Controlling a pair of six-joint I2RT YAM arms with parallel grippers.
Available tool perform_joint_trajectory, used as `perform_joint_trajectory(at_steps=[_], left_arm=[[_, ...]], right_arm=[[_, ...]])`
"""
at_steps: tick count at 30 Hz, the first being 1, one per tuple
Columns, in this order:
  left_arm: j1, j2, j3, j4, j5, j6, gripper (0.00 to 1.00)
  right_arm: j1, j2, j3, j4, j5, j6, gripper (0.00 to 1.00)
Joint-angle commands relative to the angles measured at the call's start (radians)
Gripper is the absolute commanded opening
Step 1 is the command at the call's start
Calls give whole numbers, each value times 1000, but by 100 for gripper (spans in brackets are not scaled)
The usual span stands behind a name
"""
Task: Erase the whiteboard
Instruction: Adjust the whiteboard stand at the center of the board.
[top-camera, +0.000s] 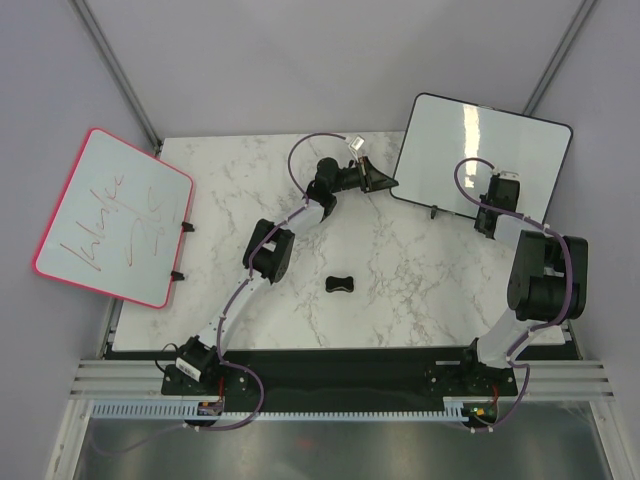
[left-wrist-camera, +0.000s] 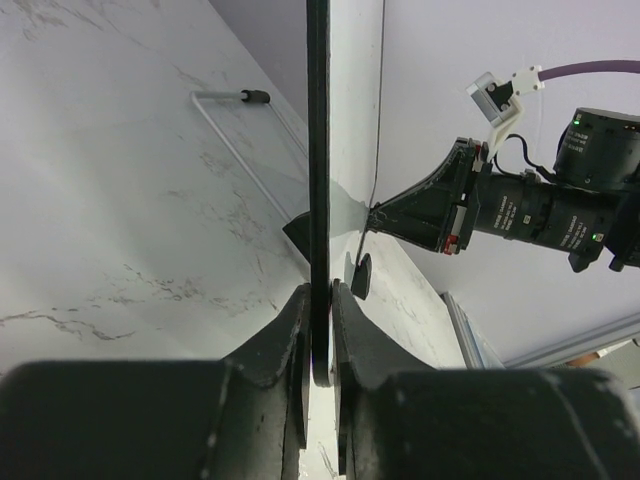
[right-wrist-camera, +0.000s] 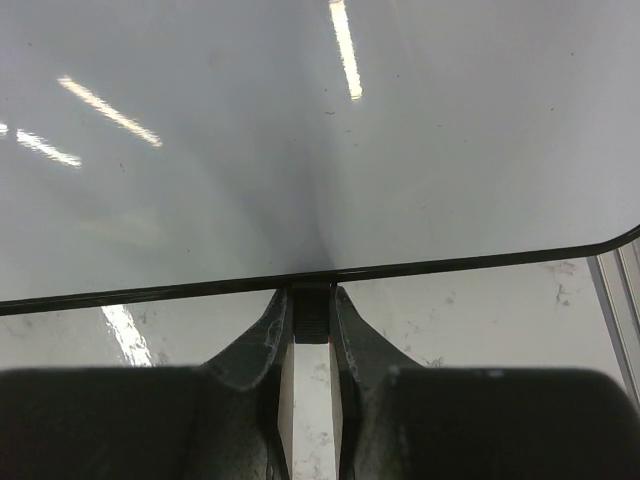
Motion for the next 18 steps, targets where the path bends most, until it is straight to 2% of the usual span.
perform_joint_trajectory(at_steps=[1,11,14,15,16,17,18], left_arm=[[-39,-5,5,88,-27,-33,19],[-39,-3,-14,147,-28,-56,30],[-39,-4,-15,155,-25,-57,41],[-38,-4,-17,154,-27,-57,49],[-38,-6,-21,152,-30,-62,52],[-36,-11,-27,146,-31,-67,81],[-35,-11,-38,147,-34,-76,99]], right_arm=[[-4,13,-4,-13,-24,16,0],[-4,13,-13,-25,-12,38,0],[-2,16,-10,-36,-13,58,0],[-4,16,-9,-41,-10,76,0],[-4,16,-7,-50,-7,87,0],[-2,15,-3,-67,1,100,0],[-2,13,-2,-74,5,113,0]])
